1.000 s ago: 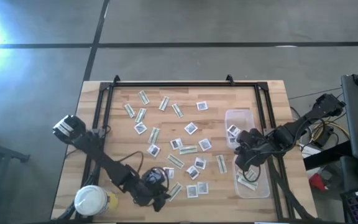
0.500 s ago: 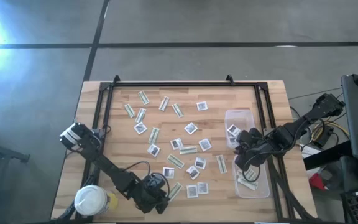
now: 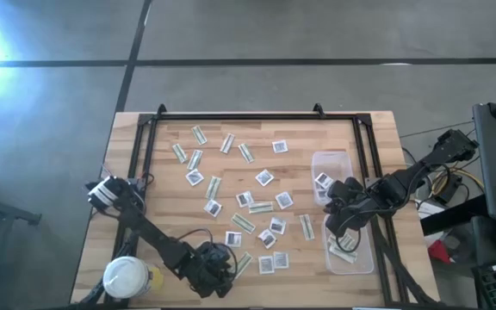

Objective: Pick & Place First Aid Supplies
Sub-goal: Put the bandage pack into the bottom bin

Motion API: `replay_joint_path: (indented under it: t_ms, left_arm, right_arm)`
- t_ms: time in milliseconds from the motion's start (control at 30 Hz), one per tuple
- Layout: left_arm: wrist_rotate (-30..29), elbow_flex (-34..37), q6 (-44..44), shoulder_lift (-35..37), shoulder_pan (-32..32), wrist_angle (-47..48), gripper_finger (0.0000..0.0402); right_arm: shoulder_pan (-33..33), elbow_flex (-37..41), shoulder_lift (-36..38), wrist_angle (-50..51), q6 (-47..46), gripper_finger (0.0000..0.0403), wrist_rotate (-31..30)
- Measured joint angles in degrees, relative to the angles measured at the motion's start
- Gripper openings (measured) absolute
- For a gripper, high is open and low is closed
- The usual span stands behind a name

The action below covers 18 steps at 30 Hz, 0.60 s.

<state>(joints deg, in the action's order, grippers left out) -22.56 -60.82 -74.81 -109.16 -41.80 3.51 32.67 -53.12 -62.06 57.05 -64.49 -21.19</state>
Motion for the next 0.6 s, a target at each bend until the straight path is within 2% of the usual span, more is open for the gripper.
replay_joint_path:
  t_ms: [600]
  left_arm:
    - [-0.7,-0.2,3.1,-2.2,-0.2,2.8,0.017]
  right_arm:
    - [0.0,0.0,0.0,-0.7,0.0,0.0082,0.0]
